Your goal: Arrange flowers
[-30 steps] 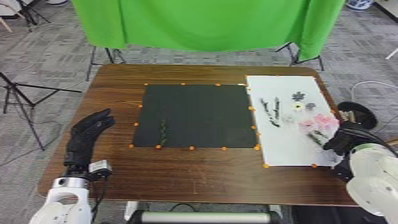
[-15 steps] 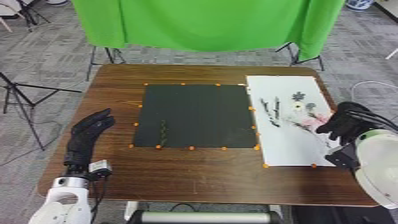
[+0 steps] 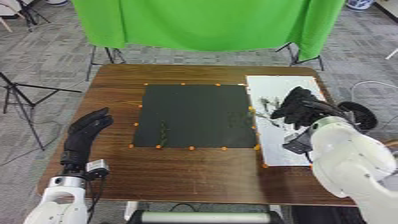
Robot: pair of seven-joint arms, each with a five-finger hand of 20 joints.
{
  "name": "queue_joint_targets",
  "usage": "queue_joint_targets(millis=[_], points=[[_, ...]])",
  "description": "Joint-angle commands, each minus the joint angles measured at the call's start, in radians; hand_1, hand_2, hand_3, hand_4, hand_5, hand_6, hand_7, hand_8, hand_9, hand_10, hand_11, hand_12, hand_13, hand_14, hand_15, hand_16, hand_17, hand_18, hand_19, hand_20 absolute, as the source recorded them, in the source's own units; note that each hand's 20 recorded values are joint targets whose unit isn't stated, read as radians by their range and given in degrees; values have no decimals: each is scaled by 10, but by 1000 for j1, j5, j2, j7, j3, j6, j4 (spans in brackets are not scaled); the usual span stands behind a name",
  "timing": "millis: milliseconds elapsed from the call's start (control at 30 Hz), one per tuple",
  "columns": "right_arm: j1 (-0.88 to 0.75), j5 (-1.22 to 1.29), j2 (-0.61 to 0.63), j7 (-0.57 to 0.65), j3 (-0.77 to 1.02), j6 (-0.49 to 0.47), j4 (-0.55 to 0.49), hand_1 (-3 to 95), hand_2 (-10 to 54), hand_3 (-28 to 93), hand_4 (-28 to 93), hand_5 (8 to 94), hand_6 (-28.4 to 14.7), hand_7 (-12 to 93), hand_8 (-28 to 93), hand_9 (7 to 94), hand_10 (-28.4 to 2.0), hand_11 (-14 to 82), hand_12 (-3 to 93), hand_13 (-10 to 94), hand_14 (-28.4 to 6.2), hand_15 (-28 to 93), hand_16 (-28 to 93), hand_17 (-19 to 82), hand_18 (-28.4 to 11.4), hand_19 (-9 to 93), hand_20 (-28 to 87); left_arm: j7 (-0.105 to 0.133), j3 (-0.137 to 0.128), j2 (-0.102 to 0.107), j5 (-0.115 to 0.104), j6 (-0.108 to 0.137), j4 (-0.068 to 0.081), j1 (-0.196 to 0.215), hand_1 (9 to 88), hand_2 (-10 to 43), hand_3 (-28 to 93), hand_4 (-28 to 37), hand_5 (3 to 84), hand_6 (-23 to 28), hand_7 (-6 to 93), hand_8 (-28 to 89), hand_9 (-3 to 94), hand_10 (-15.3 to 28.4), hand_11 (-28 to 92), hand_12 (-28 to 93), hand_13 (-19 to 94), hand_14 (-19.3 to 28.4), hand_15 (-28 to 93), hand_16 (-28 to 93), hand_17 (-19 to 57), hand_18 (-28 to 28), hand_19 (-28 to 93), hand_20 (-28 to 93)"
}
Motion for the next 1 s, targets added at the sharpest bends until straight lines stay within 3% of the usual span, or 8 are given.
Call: queue_joint_targets(millis=[33, 267, 633, 867, 1000], points=[[228, 9, -169, -9, -246, -36, 85, 646, -81, 483, -144, 860, -54, 169, 144, 937, -125, 333, 138, 937, -23, 575, 176, 755, -53, 877, 341, -24, 3, -1, 7, -33, 7, -9, 250, -69, 717, -176, 459, 22, 185, -73, 436, 131, 220, 152, 363, 167, 188, 17, 50, 127, 122, 149], [315, 28, -266, -9, -361, -34, 163, 640, -84, 493, -141, 862, -55, 169, 144, 937, -126, 339, 137, 937, -23, 576, 174, 756, -53, 876, 342, -30, 0, -2, 10, -37, 2, -2, 250, -68, 714, -175, 456, 23, 181, -72, 431, 130, 215, 152, 360, 169, 186, 18, 49, 127, 121, 149], [339, 138, -339, 16, -440, 96, 266, 637, -87, 508, -150, 862, -56, 169, 148, 937, -122, 346, 134, 937, -20, 579, 163, 775, -43, 855, 333, -41, -6, 8, 12, -41, -6, 5, 250, -69, 714, -174, 455, 23, 179, -70, 428, 130, 214, 153, 357, 169, 184, 20, 48, 127, 122, 149], [338, 102, -364, 52, -448, 26, 280, 621, -57, 507, -123, 840, -63, 213, 203, 937, -123, 370, 130, 937, -16, 602, 138, 786, -42, 849, 345, -49, -4, 7, 13, -50, -4, 2, 250, -69, 713, -173, 454, 24, 178, -70, 425, 129, 214, 154, 356, 169, 183, 20, 47, 127, 122, 149], [345, 126, -378, 42, -470, 38, 297, 599, -44, 522, -111, 830, -65, 253, 212, 937, -125, 385, 127, 937, -15, 609, 133, 790, -42, 850, 352, -52, -4, 7, 16, -55, -4, 3, 249, -70, 715, -172, 452, 23, 177, -69, 424, 129, 213, 154, 354, 168, 181, 20, 47, 127, 122, 149]])
